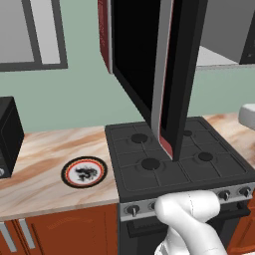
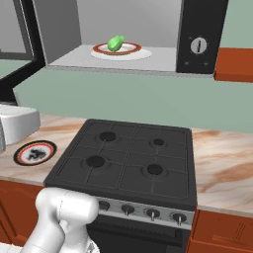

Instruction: Pick the corn from the counter and place it in the microwave. Then turn on the microwave.

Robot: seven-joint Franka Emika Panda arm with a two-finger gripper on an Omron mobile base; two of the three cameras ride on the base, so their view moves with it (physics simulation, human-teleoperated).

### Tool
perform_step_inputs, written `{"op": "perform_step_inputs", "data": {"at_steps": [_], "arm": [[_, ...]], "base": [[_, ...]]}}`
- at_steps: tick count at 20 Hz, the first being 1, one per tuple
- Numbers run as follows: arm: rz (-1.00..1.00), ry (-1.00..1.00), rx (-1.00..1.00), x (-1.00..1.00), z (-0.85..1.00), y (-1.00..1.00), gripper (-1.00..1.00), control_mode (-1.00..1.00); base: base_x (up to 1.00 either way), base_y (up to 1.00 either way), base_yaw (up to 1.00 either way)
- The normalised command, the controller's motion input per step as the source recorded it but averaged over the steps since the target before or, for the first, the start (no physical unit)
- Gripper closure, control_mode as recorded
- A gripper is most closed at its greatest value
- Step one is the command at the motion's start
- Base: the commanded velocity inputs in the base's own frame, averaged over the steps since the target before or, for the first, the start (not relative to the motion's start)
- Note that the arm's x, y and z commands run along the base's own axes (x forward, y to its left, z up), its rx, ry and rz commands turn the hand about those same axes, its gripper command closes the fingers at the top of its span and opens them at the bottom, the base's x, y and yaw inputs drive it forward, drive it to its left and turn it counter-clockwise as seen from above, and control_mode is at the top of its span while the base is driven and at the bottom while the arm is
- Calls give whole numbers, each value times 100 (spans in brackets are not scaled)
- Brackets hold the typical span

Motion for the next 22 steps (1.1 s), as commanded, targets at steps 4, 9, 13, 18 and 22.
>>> {"op": "perform_step_inputs", "data": {"at_steps": [4,9,13,18,22], "arm": [[-2,-2,0,-46,3,14,100,-100],[-2,-2,0,-39,1,18,100,-100],[-3,-3,-1,-32,0,19,100,-100],[-4,-3,-1,-18,0,21,100,-100],[-3,-4,-2,-13,0,26,100,-100]], "base": [[0,0,0],[0,0,0],[0,0,0],[0,0,0],[0,0,0]]}}
